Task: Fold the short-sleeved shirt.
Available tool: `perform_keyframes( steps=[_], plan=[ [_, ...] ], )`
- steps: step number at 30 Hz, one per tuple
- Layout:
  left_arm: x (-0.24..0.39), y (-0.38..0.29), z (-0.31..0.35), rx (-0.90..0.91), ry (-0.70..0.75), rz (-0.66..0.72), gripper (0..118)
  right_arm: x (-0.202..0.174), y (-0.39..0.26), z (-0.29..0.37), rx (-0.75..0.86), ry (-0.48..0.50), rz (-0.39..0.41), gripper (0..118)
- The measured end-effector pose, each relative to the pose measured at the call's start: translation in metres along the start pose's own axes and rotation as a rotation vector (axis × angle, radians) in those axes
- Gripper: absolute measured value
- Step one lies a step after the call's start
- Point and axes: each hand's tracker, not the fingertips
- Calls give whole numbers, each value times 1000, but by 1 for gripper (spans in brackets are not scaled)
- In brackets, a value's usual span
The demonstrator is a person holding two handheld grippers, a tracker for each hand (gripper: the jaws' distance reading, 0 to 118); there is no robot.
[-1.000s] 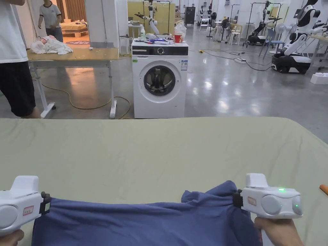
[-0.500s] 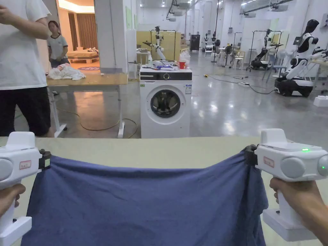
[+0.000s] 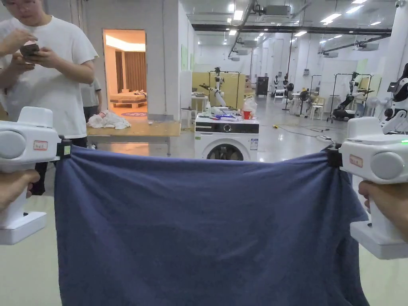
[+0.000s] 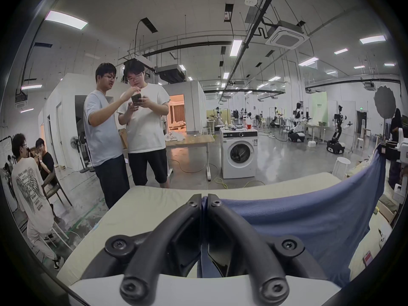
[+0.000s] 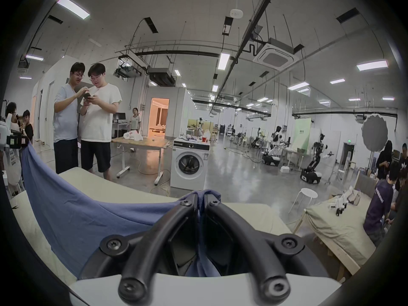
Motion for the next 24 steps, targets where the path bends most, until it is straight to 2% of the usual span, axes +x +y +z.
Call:
perform_keyframes(
  steps=[7, 15, 21, 24],
  plan=[
    [-8, 47, -19, 37, 27, -5, 0, 0, 60, -26, 47, -28, -7, 3],
    [-7, 81, -41, 69, 53, -16, 0, 0, 95, -55, 51, -61, 0, 3],
    [-2, 79, -55, 61, 68, -24, 0, -5, 93, -65, 43, -72, -18, 3],
    [3, 58, -56, 50, 84, -31, 0, -9, 76, -66, 19, -73, 2, 3]
  ],
)
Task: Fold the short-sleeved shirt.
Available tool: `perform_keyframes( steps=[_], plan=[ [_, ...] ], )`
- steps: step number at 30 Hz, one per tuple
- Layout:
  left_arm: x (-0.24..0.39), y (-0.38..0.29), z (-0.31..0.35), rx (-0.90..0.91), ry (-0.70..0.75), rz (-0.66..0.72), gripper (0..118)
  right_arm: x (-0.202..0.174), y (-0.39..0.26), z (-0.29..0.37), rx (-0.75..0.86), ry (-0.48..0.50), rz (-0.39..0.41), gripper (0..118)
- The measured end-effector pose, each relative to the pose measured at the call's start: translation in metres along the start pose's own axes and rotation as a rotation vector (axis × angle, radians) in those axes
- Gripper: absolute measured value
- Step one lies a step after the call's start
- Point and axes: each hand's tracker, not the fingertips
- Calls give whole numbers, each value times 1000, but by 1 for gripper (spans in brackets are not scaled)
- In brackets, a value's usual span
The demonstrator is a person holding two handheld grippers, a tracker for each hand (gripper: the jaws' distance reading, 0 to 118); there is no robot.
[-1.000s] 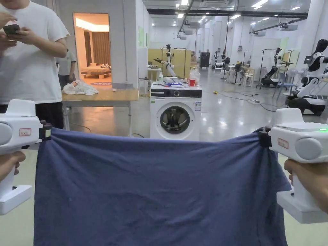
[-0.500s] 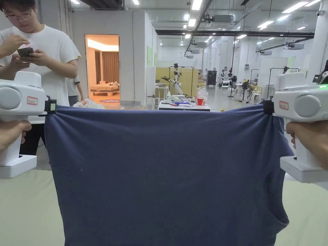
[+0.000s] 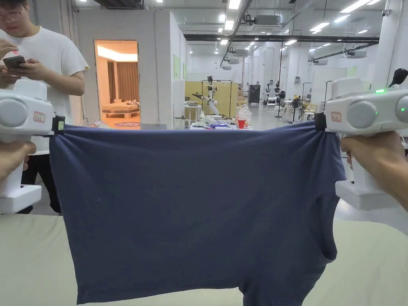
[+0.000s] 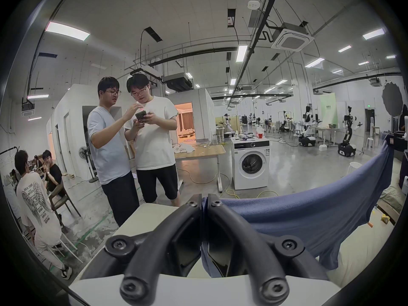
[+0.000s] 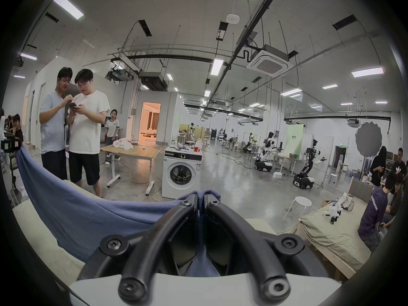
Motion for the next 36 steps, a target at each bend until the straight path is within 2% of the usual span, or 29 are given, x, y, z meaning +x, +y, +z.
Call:
perform_keyframes(
  steps=[7, 11, 23, 28, 31, 36],
  plan=[
    [-2, -68, 11, -57, -54, 7, 0, 3, -66, 21, -65, 17, -27, 3],
    [-8, -96, 34, -78, -71, 30, 0, 2, -100, 55, -89, 25, 33, 3],
    [-29, -157, 150, -45, -111, 109, 0, 14, -163, 190, -107, 81, -8, 3],
    [-38, -192, 192, -44, -119, 134, 0, 14, -187, 240, -115, 89, 8, 3],
    [-42, -219, 214, -61, -119, 162, 0, 12, -204, 263, -137, 99, 23, 3],
    [-47, -273, 250, -122, -122, 200, 0, 16, -249, 289, -214, 119, -13, 3]
  ],
)
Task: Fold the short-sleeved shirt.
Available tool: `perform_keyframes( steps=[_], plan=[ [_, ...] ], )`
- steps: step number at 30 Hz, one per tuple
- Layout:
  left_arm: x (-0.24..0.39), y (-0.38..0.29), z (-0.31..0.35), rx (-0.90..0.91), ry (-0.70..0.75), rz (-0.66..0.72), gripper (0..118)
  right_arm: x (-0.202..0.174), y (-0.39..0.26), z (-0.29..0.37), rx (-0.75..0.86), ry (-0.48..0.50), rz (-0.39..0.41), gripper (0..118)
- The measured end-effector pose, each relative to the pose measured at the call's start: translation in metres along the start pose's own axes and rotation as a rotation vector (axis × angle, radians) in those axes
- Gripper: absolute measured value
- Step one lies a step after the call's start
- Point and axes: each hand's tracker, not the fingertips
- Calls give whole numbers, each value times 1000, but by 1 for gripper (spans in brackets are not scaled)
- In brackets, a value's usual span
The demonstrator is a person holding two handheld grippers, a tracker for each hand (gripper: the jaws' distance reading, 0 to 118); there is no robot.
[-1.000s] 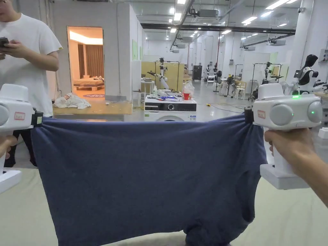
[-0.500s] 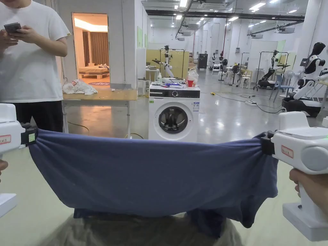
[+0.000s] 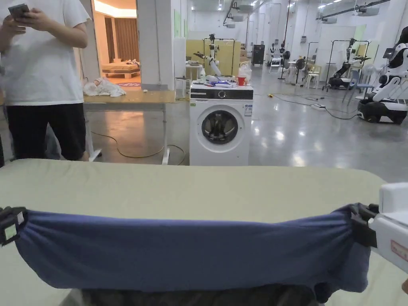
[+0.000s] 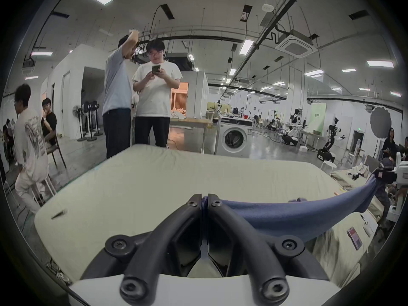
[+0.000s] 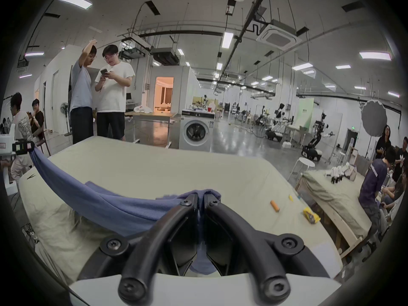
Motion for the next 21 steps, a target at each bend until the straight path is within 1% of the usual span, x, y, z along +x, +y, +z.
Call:
perform_keyframes(
  steps=[2, 5, 8, 9, 11, 13, 17, 19, 21],
  plan=[
    [0, -22, 12, -27, 13, -6, 0, -1, -21, 8, -31, 4, 4, 3],
    [-1, -57, 21, -102, 21, -14, 0, -4, -57, 17, -99, 20, -19, 3],
    [3, -90, 30, -209, 25, -69, 0, -9, -93, 22, -197, 33, -6, 3],
    [1, -102, 31, -244, 23, -68, 0, -11, -106, 25, -227, 40, -17, 3],
    [2, -121, 36, -308, 22, -56, 0, -13, -131, 28, -282, 44, -13, 3],
    [0, -144, 37, -369, 16, -66, 0, -15, -160, 28, -363, 54, 30, 3],
    [-5, -181, 31, -508, 21, -92, 0, -22, -206, 23, -493, 78, 69, 4],
    [-17, -203, 20, -574, 25, -105, 0, -25, -226, 19, -543, 88, 69, 4],
    [-18, -215, 16, -599, 29, -104, 0, -25, -238, 15, -575, 87, 51, 4]
  ],
)
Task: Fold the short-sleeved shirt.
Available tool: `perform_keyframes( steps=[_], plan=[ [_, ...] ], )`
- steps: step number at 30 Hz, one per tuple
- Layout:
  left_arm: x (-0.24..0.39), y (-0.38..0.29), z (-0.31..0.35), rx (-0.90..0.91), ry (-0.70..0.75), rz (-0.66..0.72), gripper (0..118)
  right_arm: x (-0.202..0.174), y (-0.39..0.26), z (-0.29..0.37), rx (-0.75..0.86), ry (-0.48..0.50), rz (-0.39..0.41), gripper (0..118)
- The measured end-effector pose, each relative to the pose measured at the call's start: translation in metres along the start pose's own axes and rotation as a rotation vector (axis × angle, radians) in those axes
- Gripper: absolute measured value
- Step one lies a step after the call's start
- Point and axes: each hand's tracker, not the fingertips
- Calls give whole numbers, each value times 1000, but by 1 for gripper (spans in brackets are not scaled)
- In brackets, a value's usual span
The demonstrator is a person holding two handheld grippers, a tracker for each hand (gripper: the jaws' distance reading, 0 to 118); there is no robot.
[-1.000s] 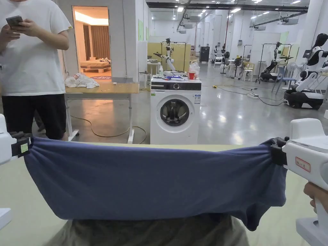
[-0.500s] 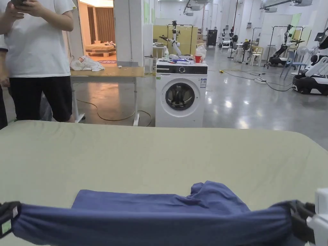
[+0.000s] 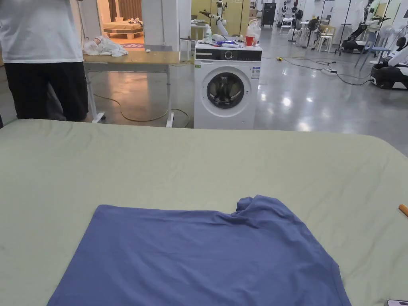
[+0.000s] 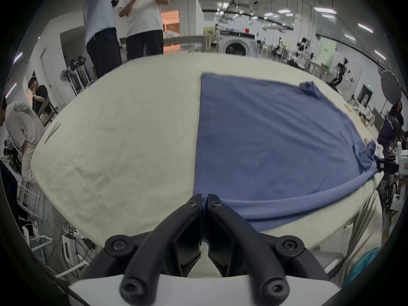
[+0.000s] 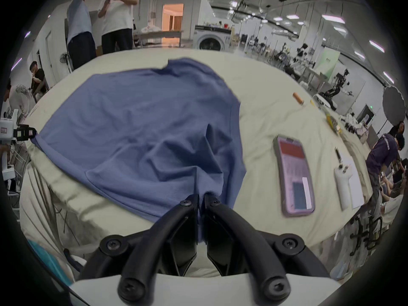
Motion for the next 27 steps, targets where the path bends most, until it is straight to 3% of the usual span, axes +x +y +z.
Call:
perform_keyframes(
  steps=[2, 3, 5, 6, 7, 8, 15, 19, 24, 27],
  plan=[
    [6, -6, -2, -31, 6, -3, 5, 0, -3, -4, -12, 1, -3, 10],
    [6, -7, -2, -35, 7, 2, 12, -1, -3, -2, -18, -2, -2, 19],
    [10, -4, 10, -12, 30, 9, 31, -1, 1, 6, -20, -25, -3, 59],
    [11, 0, 15, 5, 40, 13, 40, 0, 6, 11, -15, -46, 3, 70],
    [12, 5, 19, 30, 44, 21, 50, 1, 11, 18, 6, -58, -8, 75],
    [14, 10, 22, 60, 43, 30, 57, 1, 18, 24, 30, -68, -16, 75],
    [68, 64, 36, 288, -41, -35, 56, -28, 76, 35, 299, -89, -84, 75],
    [97, 87, 23, 476, -5, -89, 56, -62, 98, 13, 468, -27, -166, 75],
    [123, 102, 32, 652, 29, -102, 54, -84, 121, 14, 683, -68, -203, 74],
    [127, 107, 38, 734, 75, -106, 48, -90, 131, 25, 771, -60, -211, 60]
  ],
)
